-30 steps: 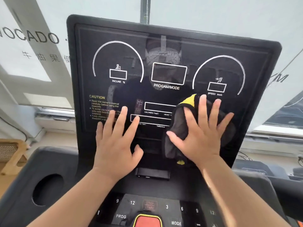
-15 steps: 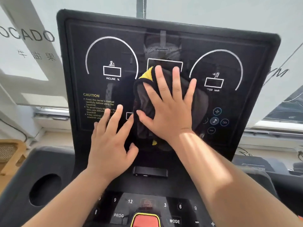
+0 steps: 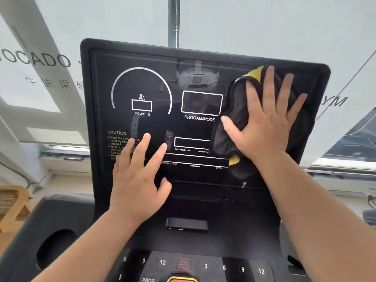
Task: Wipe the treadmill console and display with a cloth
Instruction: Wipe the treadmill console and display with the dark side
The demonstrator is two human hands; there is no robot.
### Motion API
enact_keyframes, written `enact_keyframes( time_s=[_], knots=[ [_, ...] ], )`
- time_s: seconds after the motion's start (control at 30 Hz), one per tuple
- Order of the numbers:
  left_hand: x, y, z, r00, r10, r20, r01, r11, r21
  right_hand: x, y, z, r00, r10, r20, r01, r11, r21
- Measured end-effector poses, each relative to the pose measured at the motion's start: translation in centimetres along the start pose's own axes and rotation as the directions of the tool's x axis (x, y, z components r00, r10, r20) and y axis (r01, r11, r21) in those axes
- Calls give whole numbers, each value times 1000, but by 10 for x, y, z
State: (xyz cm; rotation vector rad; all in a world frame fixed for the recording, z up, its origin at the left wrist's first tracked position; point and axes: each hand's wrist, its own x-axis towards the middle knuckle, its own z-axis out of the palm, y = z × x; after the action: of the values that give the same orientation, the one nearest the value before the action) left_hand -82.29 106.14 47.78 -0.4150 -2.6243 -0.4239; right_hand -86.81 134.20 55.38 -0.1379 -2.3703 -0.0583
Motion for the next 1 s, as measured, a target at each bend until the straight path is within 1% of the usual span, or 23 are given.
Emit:
enact_keyframes(
  time_s=[0.07,0.13,0.2,0.27,0.37,0.47,0.53,0.57,0.6,0.63,0.73,0.83,0.9,0.93,1.0],
  knots=[
    [-1,-2,1,1000,11,2,-11,1000,-4,24,-18,-6,999,40,-22,-40,999,12],
    [0,-3,2,1000,20,0,-20,1000,-4,41,-43,-8,998,50,-44,-49,999,13],
    [0,-3,3,1000,18,13,-19,1000,9,49,-70,-6,998,8,-57,-8,1000,3],
    [-1,-2,4,1000,23,20,-23,1000,19,49,-92,-2,992,-109,-57,109,994,-14],
    [-2,-4,5,999,41,5,-41,999,17,35,-101,3,948,-313,-50,314,949,7],
    [-3,-8,6,996,75,-43,-76,997,-9,0,-80,13,847,-531,-2,531,847,0],
    [-4,-10,7,995,85,-52,-87,996,-27,-20,-50,19,781,-624,8,624,781,6],
    [-4,-11,7,995,85,-50,-87,996,-34,-24,-32,19,764,-645,2,645,764,-1],
    [-5,-11,7,996,82,-42,-84,996,-39,-24,-14,18,762,-648,-3,648,762,-21],
    [-5,-12,7,997,78,-29,-80,996,-43,-20,1,15,774,-633,-10,632,774,-47],
    [-6,-10,6,998,58,16,-57,996,-64,7,20,2,864,-502,-31,498,864,-77],
    [-6,-10,2,998,39,49,-34,995,-92,37,-2,-9,941,-337,-13,336,940,-55],
    [-6,-11,1,997,37,62,-31,994,-106,53,-28,-12,967,-254,-15,253,966,-51],
    [-6,-12,0,997,37,68,-29,993,-115,58,-43,-12,971,-238,-20,236,970,-58],
    [-6,-12,-1,997,40,71,-31,992,-125,60,-73,-8,964,-262,-34,260,964,-58]
  ],
)
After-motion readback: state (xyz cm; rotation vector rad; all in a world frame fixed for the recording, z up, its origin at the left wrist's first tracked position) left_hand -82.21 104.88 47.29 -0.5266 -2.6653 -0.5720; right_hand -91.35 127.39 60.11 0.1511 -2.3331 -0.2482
